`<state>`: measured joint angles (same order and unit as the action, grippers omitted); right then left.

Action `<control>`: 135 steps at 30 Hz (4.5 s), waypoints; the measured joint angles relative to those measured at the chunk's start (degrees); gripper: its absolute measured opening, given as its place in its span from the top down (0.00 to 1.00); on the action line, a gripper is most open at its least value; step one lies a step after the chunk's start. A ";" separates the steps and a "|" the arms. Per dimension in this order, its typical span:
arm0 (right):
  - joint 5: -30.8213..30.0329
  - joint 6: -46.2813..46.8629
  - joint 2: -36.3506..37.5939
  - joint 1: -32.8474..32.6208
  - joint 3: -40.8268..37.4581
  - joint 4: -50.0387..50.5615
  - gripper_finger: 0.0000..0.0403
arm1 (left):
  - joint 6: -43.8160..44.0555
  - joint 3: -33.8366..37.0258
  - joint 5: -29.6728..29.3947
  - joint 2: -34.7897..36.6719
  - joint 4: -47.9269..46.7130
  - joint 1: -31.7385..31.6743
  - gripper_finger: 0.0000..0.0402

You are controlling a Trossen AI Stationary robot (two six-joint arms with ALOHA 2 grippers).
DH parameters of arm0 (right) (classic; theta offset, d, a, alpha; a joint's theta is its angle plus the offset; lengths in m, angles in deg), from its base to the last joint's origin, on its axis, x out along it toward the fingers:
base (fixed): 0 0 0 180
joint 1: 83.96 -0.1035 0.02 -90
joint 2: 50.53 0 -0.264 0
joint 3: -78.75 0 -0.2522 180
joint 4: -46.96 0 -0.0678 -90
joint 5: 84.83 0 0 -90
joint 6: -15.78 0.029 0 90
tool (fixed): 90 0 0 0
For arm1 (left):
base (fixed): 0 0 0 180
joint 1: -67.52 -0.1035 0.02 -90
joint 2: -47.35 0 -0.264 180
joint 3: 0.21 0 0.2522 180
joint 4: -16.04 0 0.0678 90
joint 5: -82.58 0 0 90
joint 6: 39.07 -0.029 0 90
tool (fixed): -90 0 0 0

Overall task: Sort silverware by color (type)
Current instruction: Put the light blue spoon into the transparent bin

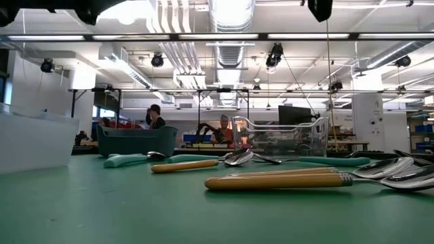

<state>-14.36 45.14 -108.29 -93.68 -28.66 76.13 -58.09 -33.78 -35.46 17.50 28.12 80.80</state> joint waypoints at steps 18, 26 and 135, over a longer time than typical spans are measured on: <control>0.15 -0.97 -14.43 0.00 14.48 20.36 0.98 | 1.60 3.35 10.41 10.81 -1.29 0.02 1.00; 0.10 -9.88 -18.97 0.03 15.35 21.95 0.98 | 1.70 3.35 10.14 12.95 -2.41 0.02 1.00; 19.93 -17.97 -41.71 12.98 15.73 47.40 0.98 | -30.03 0.79 -3.03 8.46 4.16 -0.01 1.00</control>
<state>5.57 27.17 -150.00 -80.70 -12.93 123.53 -88.12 -32.99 -38.49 25.96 32.28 80.78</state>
